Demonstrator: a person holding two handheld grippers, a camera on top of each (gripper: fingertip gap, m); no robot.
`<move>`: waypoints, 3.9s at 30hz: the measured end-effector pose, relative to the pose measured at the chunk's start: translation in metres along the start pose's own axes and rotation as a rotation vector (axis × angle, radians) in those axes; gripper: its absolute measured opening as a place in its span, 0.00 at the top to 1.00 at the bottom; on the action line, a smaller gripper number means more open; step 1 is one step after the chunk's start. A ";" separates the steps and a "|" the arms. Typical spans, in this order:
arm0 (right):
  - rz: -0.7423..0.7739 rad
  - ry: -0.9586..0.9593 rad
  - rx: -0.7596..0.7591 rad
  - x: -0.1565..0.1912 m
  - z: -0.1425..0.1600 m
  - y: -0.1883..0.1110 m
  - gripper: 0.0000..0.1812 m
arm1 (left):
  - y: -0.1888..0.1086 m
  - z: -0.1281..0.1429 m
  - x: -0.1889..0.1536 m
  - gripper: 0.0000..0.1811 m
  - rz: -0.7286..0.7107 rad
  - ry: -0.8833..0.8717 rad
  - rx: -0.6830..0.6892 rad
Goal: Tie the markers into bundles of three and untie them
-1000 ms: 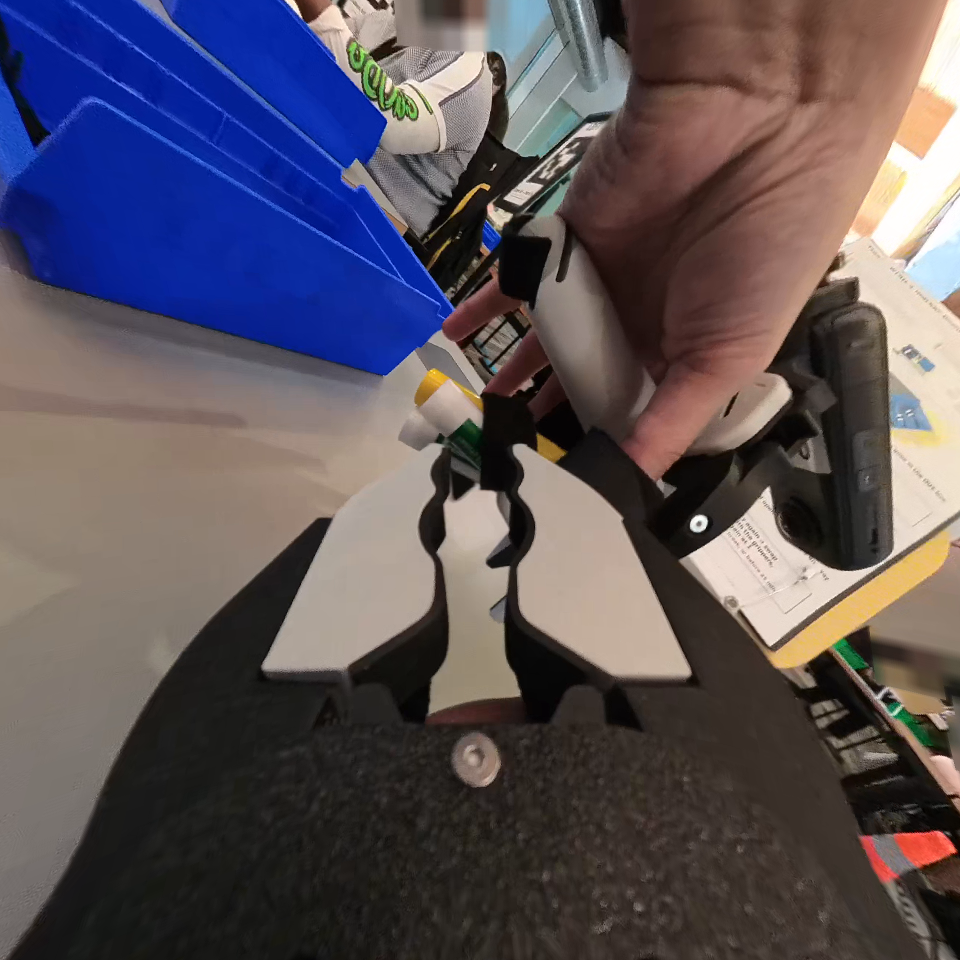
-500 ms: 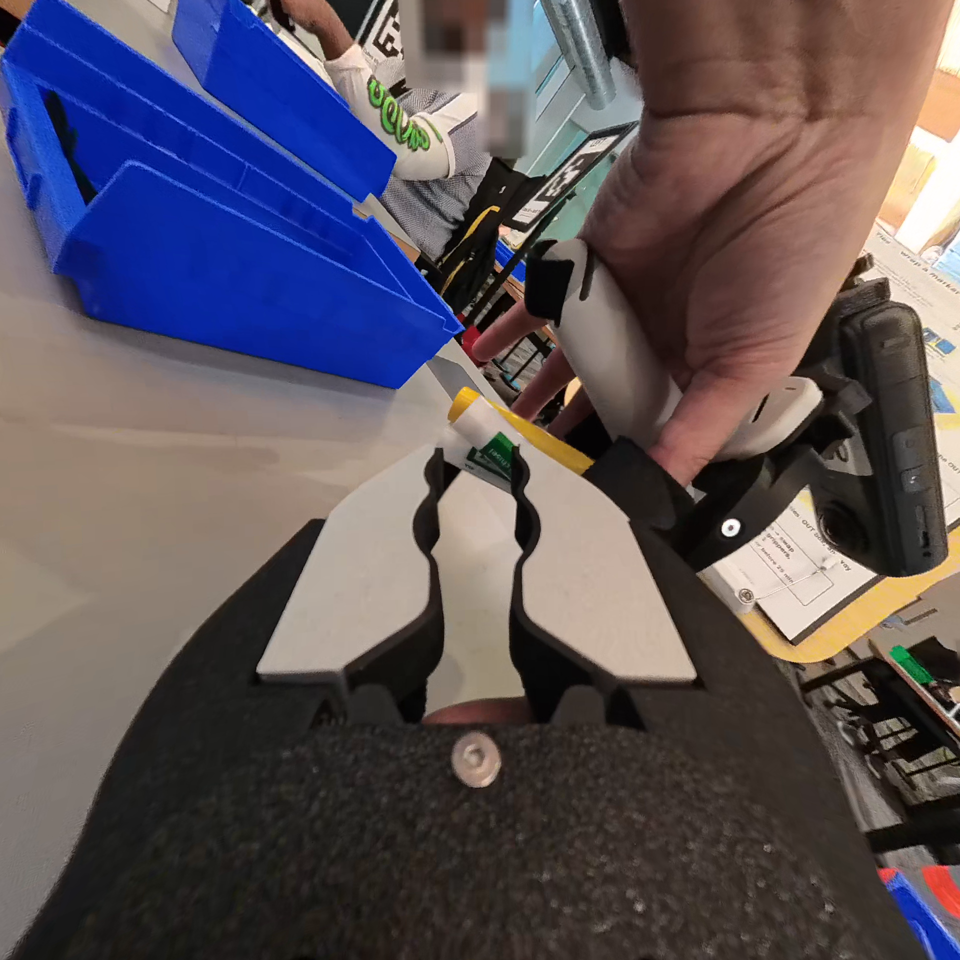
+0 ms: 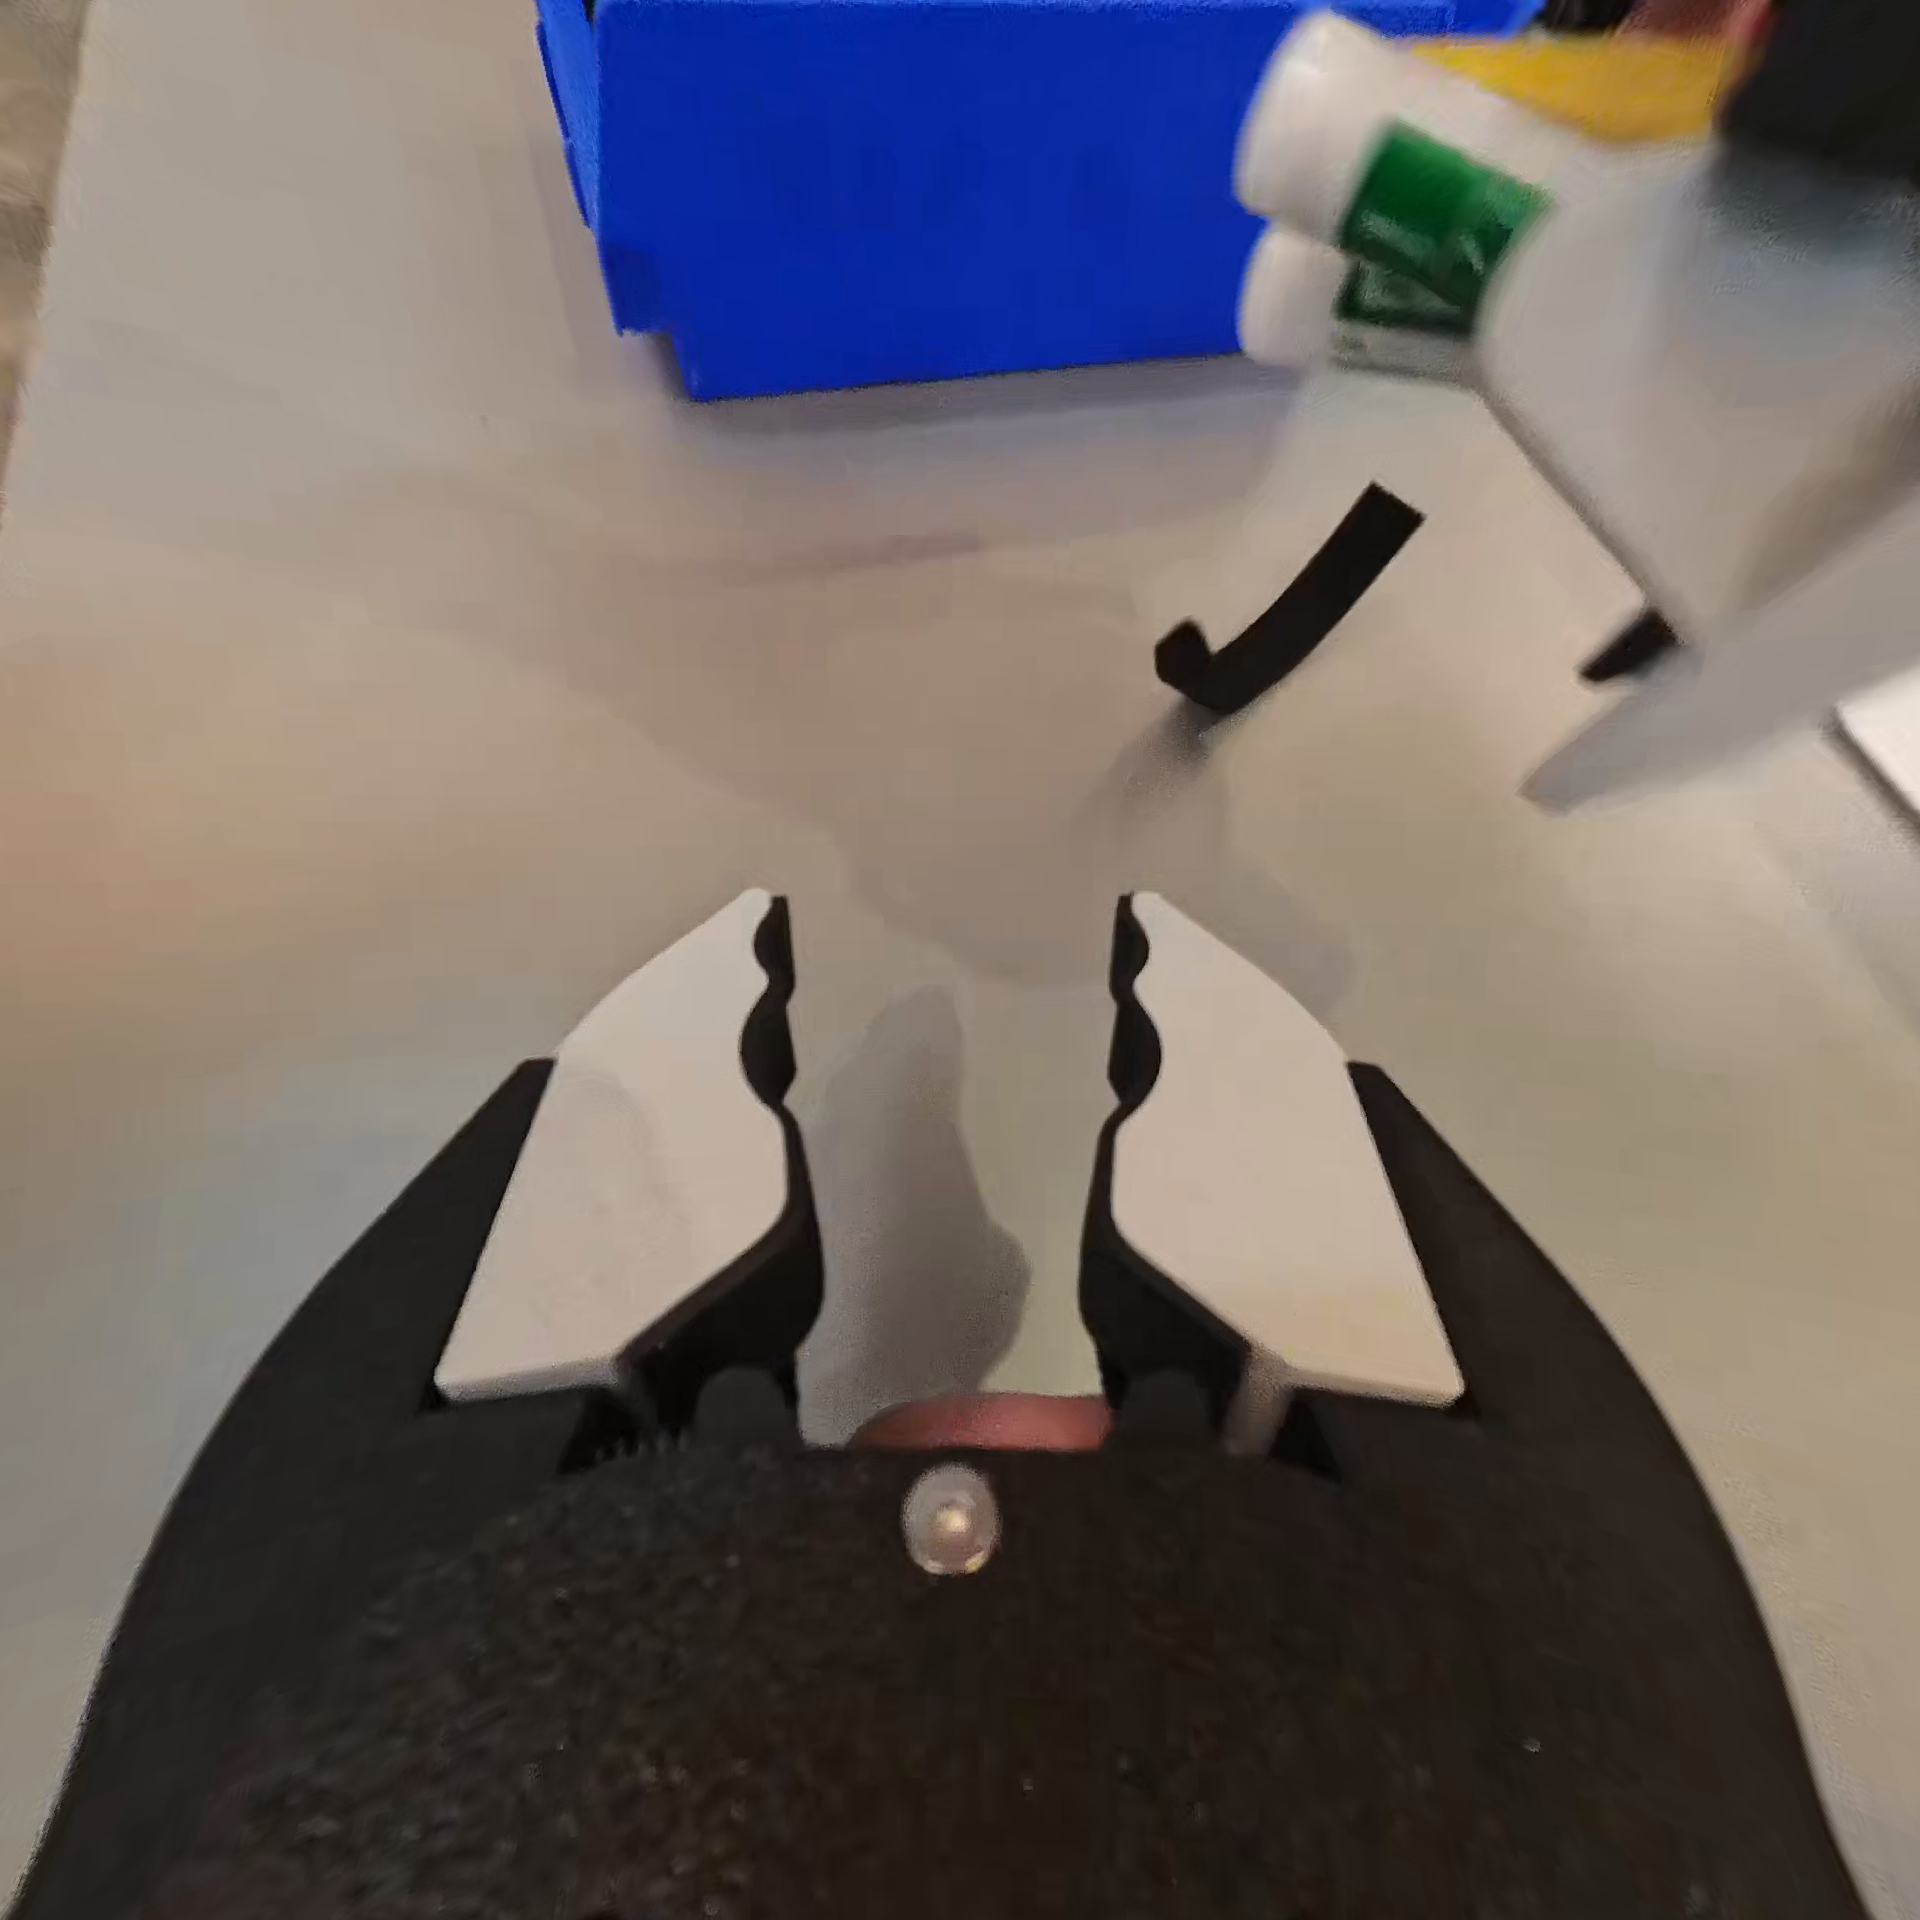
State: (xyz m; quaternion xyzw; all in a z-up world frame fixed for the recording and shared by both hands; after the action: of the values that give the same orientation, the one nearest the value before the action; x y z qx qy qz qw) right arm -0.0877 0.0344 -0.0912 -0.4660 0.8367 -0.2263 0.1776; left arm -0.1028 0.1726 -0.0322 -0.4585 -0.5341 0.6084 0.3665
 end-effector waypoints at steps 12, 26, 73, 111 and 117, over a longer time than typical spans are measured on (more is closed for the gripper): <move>-0.031 0.060 0.002 -0.047 -0.015 0.049 0.73 | -0.028 0.057 0.051 0.78 -0.028 -0.083 -0.059; 0.019 -0.365 0.119 -0.049 -0.020 0.096 0.99 | -0.013 0.076 0.074 0.79 -0.002 -0.095 -0.073; 0.026 0.533 -0.961 -0.016 -0.090 0.029 0.99 | -0.015 0.020 0.044 0.78 0.083 -0.117 -0.228; 0.059 1.111 -1.507 -0.037 -0.058 0.057 0.99 | -0.009 0.004 0.039 0.79 -0.063 -0.110 -0.021; 0.071 1.198 -1.556 -0.033 -0.054 0.063 0.99 | -0.005 -0.001 0.037 0.78 -0.087 -0.110 0.017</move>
State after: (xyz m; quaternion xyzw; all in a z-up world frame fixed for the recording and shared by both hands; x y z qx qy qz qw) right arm -0.1423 0.1030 -0.0776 -0.2357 0.7174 0.1948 -0.6259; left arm -0.1137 0.2082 -0.0331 -0.3977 -0.5677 0.6206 0.3666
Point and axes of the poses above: each gripper's, where its closed fingertips meet, y out along the fingers, z out of its underside, x = y × z across the jaws, the point moved 7 cm from there along -y, back along the fingers, and after that the axes turned 1 degree about -z, right-handed, at the moved point
